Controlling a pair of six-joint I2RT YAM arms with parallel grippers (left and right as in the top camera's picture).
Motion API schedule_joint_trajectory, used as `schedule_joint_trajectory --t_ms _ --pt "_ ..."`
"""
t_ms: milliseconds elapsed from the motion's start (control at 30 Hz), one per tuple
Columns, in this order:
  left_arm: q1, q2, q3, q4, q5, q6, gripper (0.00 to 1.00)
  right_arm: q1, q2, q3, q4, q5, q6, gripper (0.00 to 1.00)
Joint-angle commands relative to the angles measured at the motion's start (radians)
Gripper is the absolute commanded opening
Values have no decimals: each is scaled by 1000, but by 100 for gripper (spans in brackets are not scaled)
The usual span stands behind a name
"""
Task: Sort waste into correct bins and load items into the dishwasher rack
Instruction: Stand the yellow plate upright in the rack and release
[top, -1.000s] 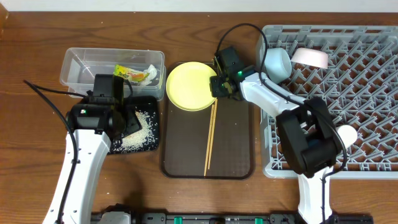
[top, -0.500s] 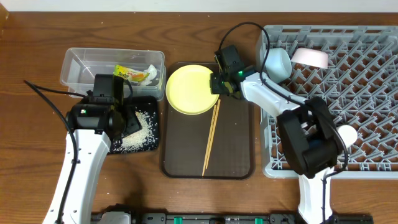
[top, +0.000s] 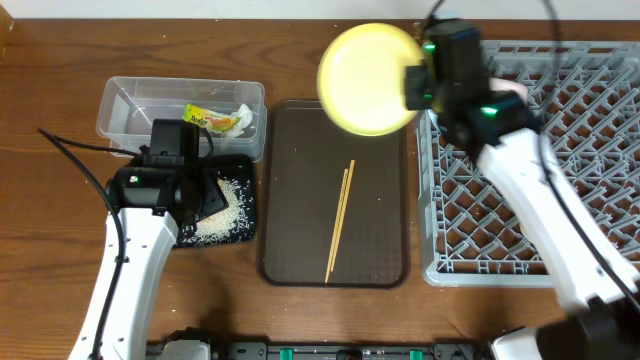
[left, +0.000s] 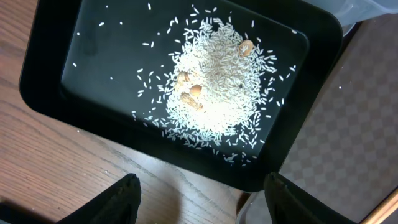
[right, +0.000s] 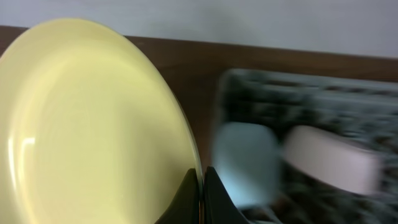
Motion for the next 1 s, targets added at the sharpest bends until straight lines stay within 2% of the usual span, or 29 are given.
schedule_joint_trajectory --t_ms 0,100,267,467,800,967 --pt "3 3 7 -1 -11 -5 66 -64 -68 10 -47 60 -133 1" --pt "3 3 7 -1 -11 -5 67 -130 -117 10 -83 141 -186 1" --pt "3 3 7 3 -11 -5 66 -219 -160 10 -118 280 -357 1" --pt "3 3 7 3 -12 -5 66 -261 -138 9 -159 559 -509 1" --pt "3 3 7 2 -11 -5 66 -267 -37 5 -213 656 -543 1" --pt "3 3 7 2 -11 -5 67 -267 25 -1 -249 673 -481 1"
